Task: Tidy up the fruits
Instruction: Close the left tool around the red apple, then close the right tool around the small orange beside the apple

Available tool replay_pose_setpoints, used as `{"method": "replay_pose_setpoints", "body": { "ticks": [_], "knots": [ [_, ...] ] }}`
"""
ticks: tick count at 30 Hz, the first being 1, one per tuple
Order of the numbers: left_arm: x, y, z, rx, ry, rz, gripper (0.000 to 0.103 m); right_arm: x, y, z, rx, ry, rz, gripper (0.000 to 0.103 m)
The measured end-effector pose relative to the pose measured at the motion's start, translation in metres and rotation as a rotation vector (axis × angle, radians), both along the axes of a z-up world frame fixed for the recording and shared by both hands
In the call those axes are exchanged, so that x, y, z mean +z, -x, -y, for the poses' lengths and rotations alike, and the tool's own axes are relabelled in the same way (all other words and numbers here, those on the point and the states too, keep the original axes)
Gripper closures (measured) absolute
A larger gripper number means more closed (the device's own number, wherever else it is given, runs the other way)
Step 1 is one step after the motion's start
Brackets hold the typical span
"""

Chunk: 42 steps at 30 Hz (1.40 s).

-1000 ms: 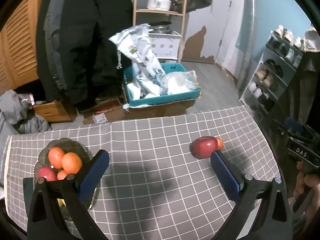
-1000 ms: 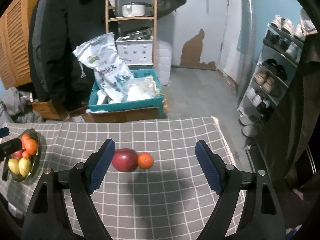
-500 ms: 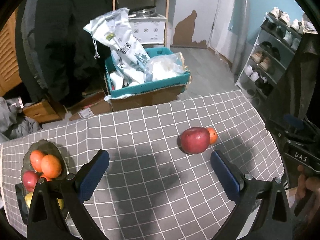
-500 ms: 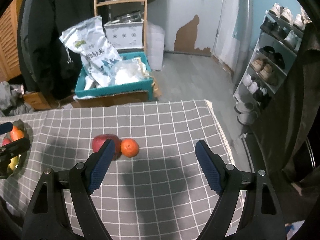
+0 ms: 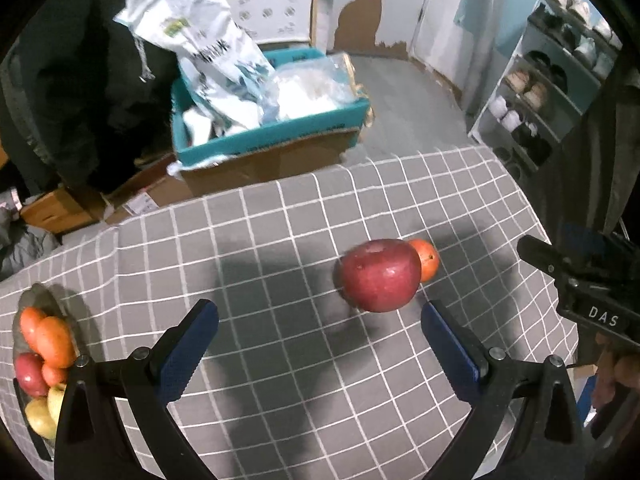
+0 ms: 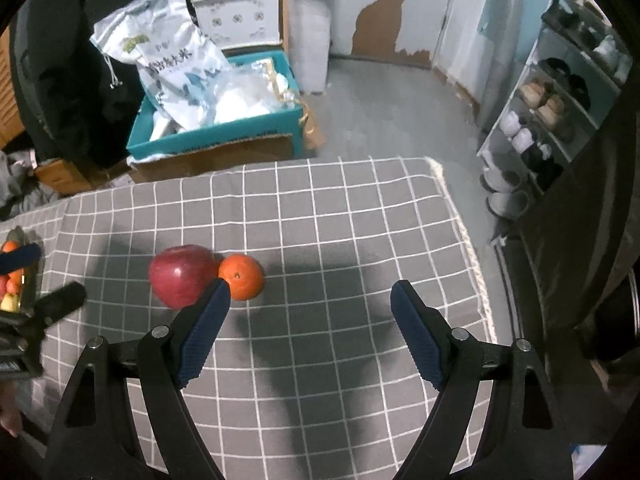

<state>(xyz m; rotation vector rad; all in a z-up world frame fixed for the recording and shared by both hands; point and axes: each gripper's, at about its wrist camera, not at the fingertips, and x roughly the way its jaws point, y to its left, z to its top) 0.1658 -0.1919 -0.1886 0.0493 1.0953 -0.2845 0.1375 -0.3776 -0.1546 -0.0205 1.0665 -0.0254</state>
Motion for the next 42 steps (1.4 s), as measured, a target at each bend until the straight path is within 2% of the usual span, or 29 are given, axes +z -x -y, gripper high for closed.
{"method": "replay_pose_setpoints", "body": {
  "ticks": [6, 12, 17, 24, 29, 32, 36, 40, 42],
  "knots": [
    [-0.017, -0.017, 0.018, -0.003, 0.007, -0.038, 0.001, -0.016, -0.021, 0.015, -0.022, -0.045, -0.082, 0.02],
    [-0.042, -0.03, 0.029, -0.005, 0.007, -0.095, 0.001, -0.029, -0.036, 0.026, -0.037, -0.018, -0.126, 0.02],
    [-0.053, -0.031, 0.036, -0.001, 0.039, -0.125, 0.001, -0.049, -0.039, 0.028, -0.042, -0.043, -0.163, 0.02],
    [-0.07, -0.037, 0.05, -0.008, 0.038, -0.154, 0.001, -0.058, -0.038, 0.028, -0.043, -0.054, -0.175, 0.02],
    [-0.08, -0.045, 0.05, 0.014, 0.076, -0.184, 0.001, -0.061, -0.039, 0.03, -0.044, -0.058, -0.178, 0.02],
    [-0.085, -0.049, 0.045, 0.027, 0.127, -0.203, 0.008, -0.063, -0.039, 0.032, -0.051, -0.066, -0.18, 0.02],
    [-0.089, -0.049, 0.045, 0.006, 0.196, -0.231, 0.026, -0.066, -0.042, 0.032, -0.058, -0.074, -0.182, 0.02],
    [-0.086, -0.046, 0.048, 0.004, 0.168, -0.213, 0.026, -0.068, -0.043, 0.028, -0.05, -0.086, -0.183, 0.02],
    [-0.083, -0.044, 0.046, 0.014, 0.126, -0.186, 0.026, -0.068, -0.044, 0.024, -0.038, -0.095, -0.181, 0.02]
  ]
}}
